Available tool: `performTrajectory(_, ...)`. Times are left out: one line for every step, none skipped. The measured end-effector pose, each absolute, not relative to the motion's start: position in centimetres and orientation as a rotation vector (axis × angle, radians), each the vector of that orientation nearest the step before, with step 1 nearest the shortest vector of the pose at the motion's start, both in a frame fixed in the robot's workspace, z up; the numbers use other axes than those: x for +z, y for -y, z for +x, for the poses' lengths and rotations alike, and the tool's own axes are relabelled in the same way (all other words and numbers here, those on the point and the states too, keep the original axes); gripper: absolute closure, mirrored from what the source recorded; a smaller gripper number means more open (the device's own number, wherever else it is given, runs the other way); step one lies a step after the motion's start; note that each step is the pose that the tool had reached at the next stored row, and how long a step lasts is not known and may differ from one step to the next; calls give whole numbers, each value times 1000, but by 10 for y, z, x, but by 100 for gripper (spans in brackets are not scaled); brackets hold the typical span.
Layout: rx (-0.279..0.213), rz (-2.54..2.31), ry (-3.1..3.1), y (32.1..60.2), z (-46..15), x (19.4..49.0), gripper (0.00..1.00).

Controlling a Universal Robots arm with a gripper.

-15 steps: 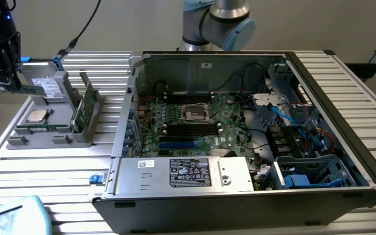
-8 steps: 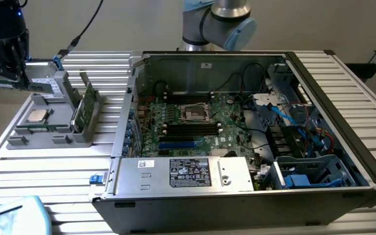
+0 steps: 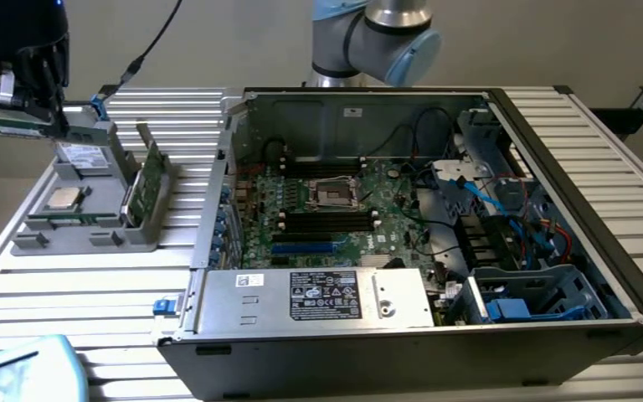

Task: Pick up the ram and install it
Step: 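Press down the ram until it locks into place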

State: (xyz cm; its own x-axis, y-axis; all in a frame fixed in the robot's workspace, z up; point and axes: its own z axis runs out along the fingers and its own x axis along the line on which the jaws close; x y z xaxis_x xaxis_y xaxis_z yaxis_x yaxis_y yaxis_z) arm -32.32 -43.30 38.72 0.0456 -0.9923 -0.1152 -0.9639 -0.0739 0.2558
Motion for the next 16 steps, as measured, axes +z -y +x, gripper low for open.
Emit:
performTrajectory(-400,2188,2059,433,-320,391,86)
performTrajectory(-402,2187,2057,434,-317,394,86)
performTrajectory(-405,2186,2055,435,-314,396,86)
performTrajectory(-405,2187,2053,435,-312,399,86)
performTrajectory(-405,2190,2050,436,-311,402,86)
performTrajectory(-405,2193,2045,437,-310,404,86)
performTrajectory(-405,2197,2040,437,-309,406,86)
performTrajectory(-406,2198,2037,438,-307,407,86)
performTrajectory(-406,2197,2034,438,-305,408,86)
performTrajectory(-406,2195,2031,439,-303,408,86)
performTrajectory(-406,2194,2029,439,-301,409,86)
performTrajectory(-408,2194,2026,440,-298,410,86)
performTrajectory(-409,2194,2024,440,-296,412,86)
performTrajectory(-410,2195,2022,441,-292,413,86)
performTrajectory(-410,2195,2021,441,-288,415,86)
performTrajectory(-410,2196,2021,441,-284,416,86)
